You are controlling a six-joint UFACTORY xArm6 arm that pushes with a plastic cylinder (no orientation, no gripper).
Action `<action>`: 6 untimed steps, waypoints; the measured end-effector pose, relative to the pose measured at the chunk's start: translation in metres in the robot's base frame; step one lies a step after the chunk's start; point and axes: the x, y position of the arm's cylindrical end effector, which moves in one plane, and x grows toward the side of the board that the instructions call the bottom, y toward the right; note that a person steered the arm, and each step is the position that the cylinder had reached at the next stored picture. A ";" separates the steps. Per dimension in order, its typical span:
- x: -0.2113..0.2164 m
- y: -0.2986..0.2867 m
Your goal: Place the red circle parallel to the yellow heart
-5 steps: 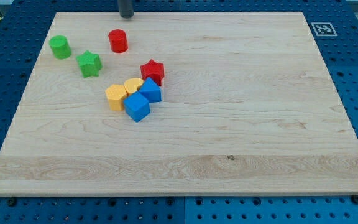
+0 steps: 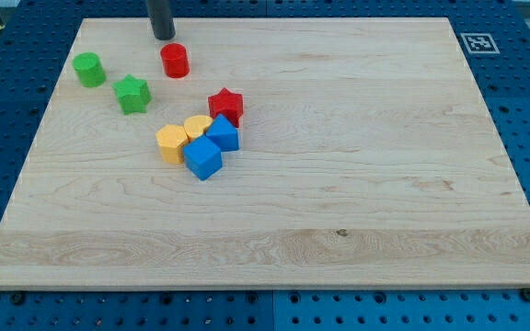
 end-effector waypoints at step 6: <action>0.058 0.030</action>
